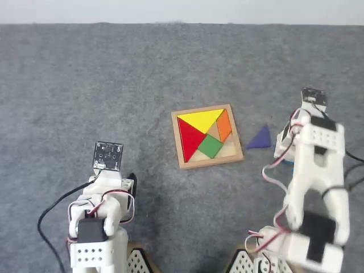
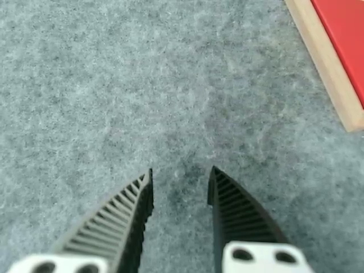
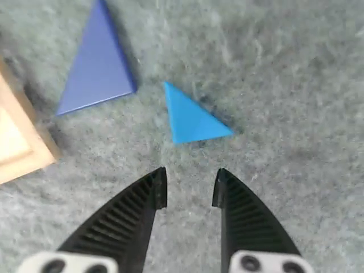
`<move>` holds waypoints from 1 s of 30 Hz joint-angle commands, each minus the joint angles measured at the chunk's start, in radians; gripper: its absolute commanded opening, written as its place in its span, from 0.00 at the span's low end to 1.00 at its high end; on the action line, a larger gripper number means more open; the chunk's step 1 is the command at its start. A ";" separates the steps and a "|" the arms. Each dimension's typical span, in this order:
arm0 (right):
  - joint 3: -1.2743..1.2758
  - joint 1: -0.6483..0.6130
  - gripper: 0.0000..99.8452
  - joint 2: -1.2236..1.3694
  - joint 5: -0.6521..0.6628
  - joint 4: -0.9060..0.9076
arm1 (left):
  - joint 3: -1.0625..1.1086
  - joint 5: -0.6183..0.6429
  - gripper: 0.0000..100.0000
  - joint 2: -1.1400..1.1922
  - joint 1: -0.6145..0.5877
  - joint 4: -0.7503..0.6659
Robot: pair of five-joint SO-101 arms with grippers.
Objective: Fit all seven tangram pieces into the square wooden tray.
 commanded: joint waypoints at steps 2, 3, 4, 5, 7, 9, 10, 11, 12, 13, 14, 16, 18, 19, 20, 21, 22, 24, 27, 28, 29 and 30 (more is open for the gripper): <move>0.163 0.010 0.13 -0.257 0.020 -0.096 | -0.008 -0.006 0.15 -0.028 0.002 0.009; 0.170 0.010 0.13 -0.266 0.020 -0.091 | -0.008 -0.006 0.15 -0.028 0.002 0.009; 0.172 0.010 0.13 -0.263 0.020 -0.088 | -0.008 -0.006 0.15 -0.028 0.002 0.009; 0.172 0.010 0.13 -0.252 0.020 -0.088 | -0.008 -0.006 0.15 -0.028 0.002 0.009; 0.158 0.010 0.14 -0.216 0.020 -0.084 | -0.008 -0.006 0.15 -0.028 0.002 0.009; 0.126 0.015 0.14 -0.159 0.015 -0.084 | -0.008 -0.006 0.15 -0.028 0.002 0.009; 0.104 0.016 0.14 -0.124 0.017 -0.084 | -0.008 -0.006 0.15 -0.028 0.002 0.009; 0.081 0.018 0.14 -0.085 0.018 -0.084 | -0.008 -0.006 0.15 -0.028 0.002 0.009; 0.057 0.019 0.14 -0.042 0.018 -0.084 | -0.008 -0.006 0.15 -0.028 0.002 0.009; 0.035 0.018 0.14 -0.001 0.018 -0.084 | -0.008 -0.006 0.15 -0.028 0.002 0.009; 0.011 0.013 0.14 0.041 0.020 -0.084 | -0.008 -0.006 0.15 -0.028 0.002 0.009; -0.041 0.008 0.14 0.108 0.021 -0.082 | -0.008 -0.006 0.15 -0.028 0.002 0.009; -0.109 -0.002 0.14 0.159 0.052 -0.058 | -0.008 -0.006 0.15 -0.028 0.002 0.009; -0.146 -0.015 0.14 0.177 0.064 -0.035 | -0.008 -0.006 0.15 -0.028 0.002 0.009; -0.181 -0.027 0.14 0.194 0.074 -0.008 | -0.008 -0.006 0.15 -0.028 0.002 0.009; -0.218 -0.042 0.14 0.208 0.077 0.016 | -0.008 -0.006 0.15 -0.028 0.002 0.009; -0.255 -0.056 0.14 0.225 0.075 0.039 | -0.008 -0.006 0.15 -0.028 0.002 0.009; -0.310 -0.074 0.17 0.251 0.074 0.068 | -0.008 -0.006 0.15 -0.028 0.002 0.009; -0.350 -0.090 0.22 0.292 0.068 0.081 | -0.008 -0.006 0.15 -0.028 0.002 0.009; -0.353 -0.091 0.22 0.311 0.068 0.076 | -0.008 -0.006 0.15 -0.028 0.002 0.009; -0.356 -0.093 0.22 0.329 0.069 0.065 | -0.008 -0.006 0.15 -0.028 0.002 0.009; -0.356 -0.093 0.22 0.351 0.071 0.050 | -0.008 -0.006 0.15 -0.028 0.002 0.009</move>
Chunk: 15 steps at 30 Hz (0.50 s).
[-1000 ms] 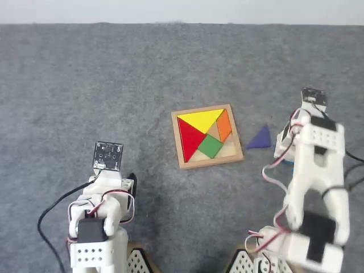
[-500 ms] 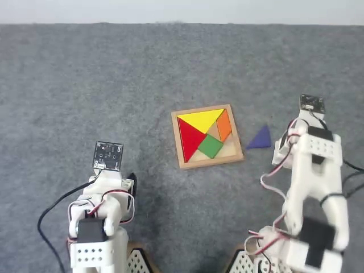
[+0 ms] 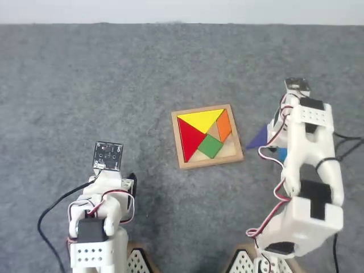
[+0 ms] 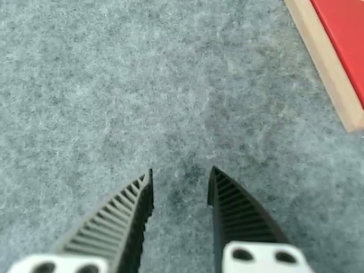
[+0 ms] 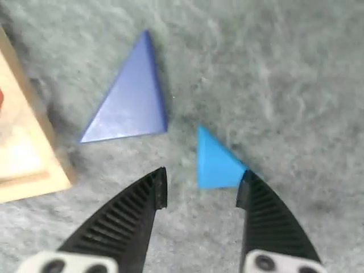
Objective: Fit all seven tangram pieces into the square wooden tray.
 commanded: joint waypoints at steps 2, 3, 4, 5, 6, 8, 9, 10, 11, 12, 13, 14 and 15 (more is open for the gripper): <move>-0.066 -0.007 0.22 0.082 0.015 -0.033 | -0.008 -0.006 0.15 -0.028 0.003 0.009; -0.066 -0.004 0.22 0.102 0.017 -0.036 | -0.008 -0.006 0.15 -0.028 0.003 0.009; -0.066 -0.002 0.22 0.119 0.017 -0.038 | -0.008 -0.006 0.15 -0.028 0.003 0.009; -0.066 0.002 0.22 0.133 0.017 -0.039 | -0.008 -0.006 0.15 -0.028 0.003 0.009; -0.066 0.007 0.22 0.143 0.017 -0.044 | -0.008 -0.006 0.15 -0.028 0.003 0.009; -0.078 0.019 0.22 0.157 0.017 -0.054 | -0.008 -0.006 0.15 -0.028 0.003 0.009; -0.087 0.027 0.22 0.160 0.017 -0.053 | -0.008 -0.006 0.15 -0.028 0.003 0.009; -0.092 0.035 0.22 0.162 0.017 -0.050 | -0.008 -0.006 0.15 -0.028 0.003 0.009; -0.094 0.042 0.21 0.162 0.017 -0.047 | -0.008 -0.006 0.15 -0.028 0.003 0.009; -0.094 0.047 0.19 0.162 0.017 -0.047 | -0.008 -0.006 0.15 -0.028 0.003 0.009; -0.092 0.050 0.16 0.162 0.017 -0.047 | -0.008 -0.006 0.15 -0.028 0.003 0.009; -0.092 0.053 0.14 0.163 0.017 -0.047 | -0.008 -0.006 0.15 -0.028 0.003 0.009; -0.092 0.054 0.12 0.163 0.017 -0.048 | -0.008 -0.006 0.15 -0.028 0.003 0.009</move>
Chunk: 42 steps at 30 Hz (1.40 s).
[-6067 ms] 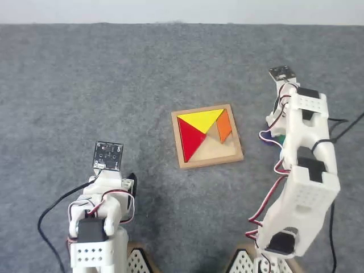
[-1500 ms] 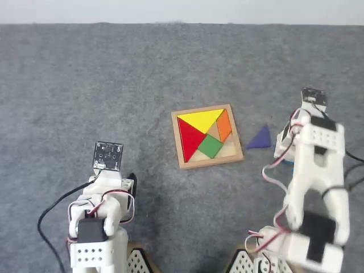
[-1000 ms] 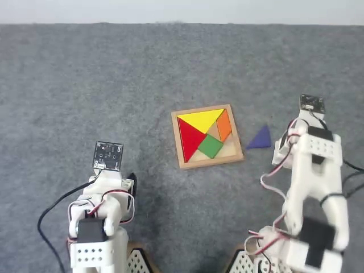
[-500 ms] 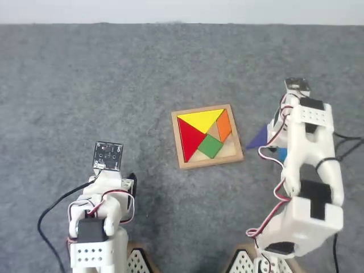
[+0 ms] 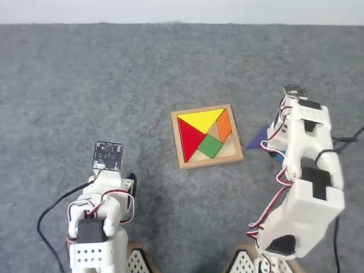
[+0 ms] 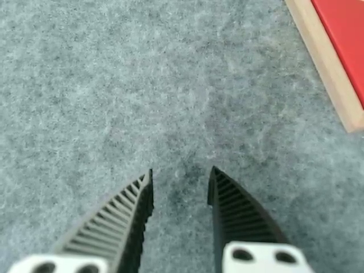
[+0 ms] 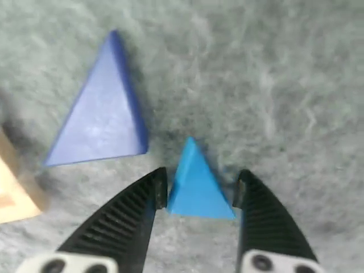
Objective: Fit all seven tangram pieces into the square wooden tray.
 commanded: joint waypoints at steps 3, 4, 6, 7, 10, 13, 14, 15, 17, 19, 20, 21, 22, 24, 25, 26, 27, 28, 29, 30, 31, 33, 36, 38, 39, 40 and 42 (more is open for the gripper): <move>-0.041 0.027 0.09 -0.007 0.011 -0.008 | -0.008 -0.006 0.15 -0.028 0.003 0.009; -0.041 0.027 0.09 -0.007 0.011 -0.007 | -0.008 -0.006 0.15 -0.028 0.003 0.009; -0.041 0.025 0.09 -0.008 0.011 -0.007 | -0.008 -0.006 0.15 -0.028 0.003 0.009; -0.041 0.025 0.09 -0.013 0.011 -0.007 | -0.008 -0.006 0.15 -0.028 0.003 0.009; -0.064 0.019 0.09 -0.018 0.011 0.024 | -0.008 -0.006 0.15 -0.028 0.003 0.009; -0.114 0.019 0.08 -0.018 0.011 0.079 | -0.008 -0.006 0.15 -0.028 0.003 0.009; -0.130 0.019 0.06 -0.018 0.011 0.091 | -0.008 -0.006 0.15 -0.028 0.003 0.009; -0.143 0.019 0.04 -0.018 0.011 0.099 | -0.008 -0.006 0.15 -0.028 0.003 0.009; -0.161 0.018 0.01 -0.018 0.011 0.108 | -0.008 -0.006 0.15 -0.028 0.003 0.009; -0.164 0.012 0.01 -0.018 0.011 0.107 | -0.008 -0.006 0.15 -0.028 0.003 0.009; -0.164 0.008 0.01 -0.018 0.011 0.107 | -0.008 -0.006 0.15 -0.028 0.003 0.009; -0.164 0.007 0.01 -0.018 0.011 0.107 | -0.008 -0.006 0.15 -0.028 0.003 0.009; -0.164 0.004 0.01 -0.018 0.011 0.107 | -0.008 -0.006 0.15 -0.028 0.003 0.009; -0.164 -0.002 0.01 -0.018 0.011 0.108 | -0.008 -0.006 0.15 -0.028 0.003 0.009; -0.166 -0.007 0.01 -0.019 0.011 0.108 | -0.008 -0.006 0.15 -0.028 0.003 0.009; -0.166 -0.015 0.01 -0.025 0.011 0.110 | -0.008 -0.006 0.15 -0.028 0.003 0.009; -0.166 -0.021 0.01 -0.039 0.011 0.120 | -0.008 -0.006 0.15 -0.028 0.003 0.009; -0.166 -0.030 0.01 -0.062 0.011 0.133 | -0.008 -0.006 0.15 -0.028 0.003 0.009; -0.167 -0.041 0.01 -0.091 0.011 0.147 | -0.008 -0.006 0.15 -0.028 0.003 0.009; -0.167 -0.054 0.01 -0.128 0.011 0.160 | -0.008 -0.006 0.15 -0.028 0.003 0.009; -0.167 -0.073 0.01 -0.168 0.011 0.171 | -0.008 -0.006 0.15 -0.028 0.003 0.009; -0.167 -0.125 0.01 -0.252 0.011 0.199 | -0.008 -0.006 0.15 -0.028 0.003 0.009; -0.166 -0.239 0.01 -0.354 0.011 0.239 | -0.008 -0.006 0.15 -0.028 0.003 0.009; -0.166 -0.320 0.01 -0.390 0.011 0.254 | -0.008 -0.006 0.15 -0.028 0.003 0.009; -0.166 -0.358 0.01 -0.397 0.011 0.257 | -0.008 -0.006 0.15 -0.028 0.003 0.009; -0.166 -0.397 0.01 -0.398 0.011 0.257 | -0.008 -0.006 0.15 -0.028 0.003 0.009; -0.166 -0.461 0.01 -0.395 0.012 0.255 | -0.008 -0.006 0.15 -0.028 0.003 0.009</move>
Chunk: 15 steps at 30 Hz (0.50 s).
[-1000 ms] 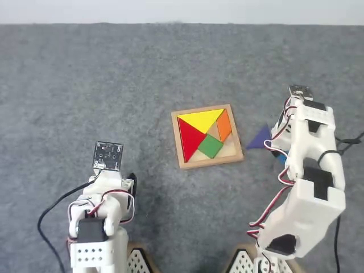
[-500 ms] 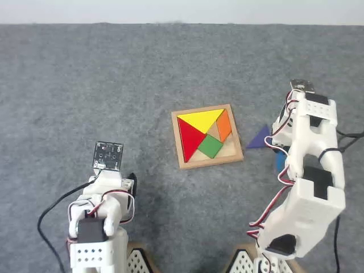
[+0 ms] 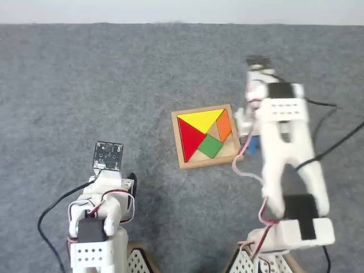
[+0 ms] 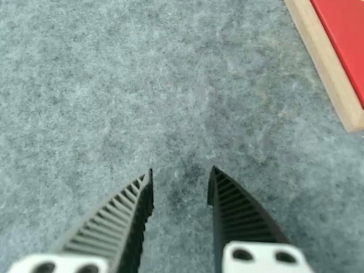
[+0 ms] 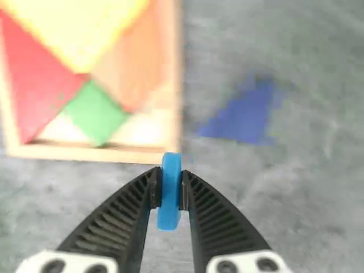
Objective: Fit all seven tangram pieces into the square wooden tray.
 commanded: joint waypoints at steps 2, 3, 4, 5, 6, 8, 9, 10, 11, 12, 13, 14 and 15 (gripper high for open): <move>-0.063 -0.179 0.01 -0.051 0.038 0.010 | -0.008 -0.006 0.15 -0.028 0.002 0.009; -0.074 -0.205 0.01 -0.038 0.077 0.012 | -0.008 -0.006 0.15 -0.028 0.002 0.009; -0.084 -0.229 0.01 -0.019 0.126 0.013 | -0.008 -0.006 0.15 -0.028 0.002 0.009; -0.101 -0.251 0.01 0.002 0.180 0.016 | -0.008 -0.006 0.15 -0.028 0.002 0.009; -0.118 -0.269 0.01 0.028 0.229 0.018 | -0.008 -0.006 0.15 -0.028 0.002 0.009; -0.153 -0.300 0.01 0.082 0.301 0.018 | -0.008 -0.006 0.15 -0.028 0.002 0.009; -0.175 -0.312 0.01 0.110 0.328 0.018 | -0.008 -0.006 0.15 -0.028 0.002 0.009; -0.198 -0.321 0.01 0.140 0.353 0.018 | -0.008 -0.006 0.15 -0.028 0.002 0.009; -0.216 -0.332 0.01 0.171 0.374 0.015 | -0.008 -0.006 0.15 -0.028 0.002 0.009; -0.239 -0.341 0.01 0.205 0.397 0.010 | -0.008 -0.006 0.15 -0.028 0.002 0.009; -0.261 -0.352 0.01 0.242 0.420 0.007 | -0.008 -0.006 0.15 -0.028 0.002 0.009; -0.282 -0.361 0.01 0.278 0.440 0.007 | -0.008 -0.006 0.15 -0.028 0.002 0.009; -0.307 -0.369 0.01 0.312 0.459 0.007 | -0.008 -0.006 0.15 -0.028 0.002 0.009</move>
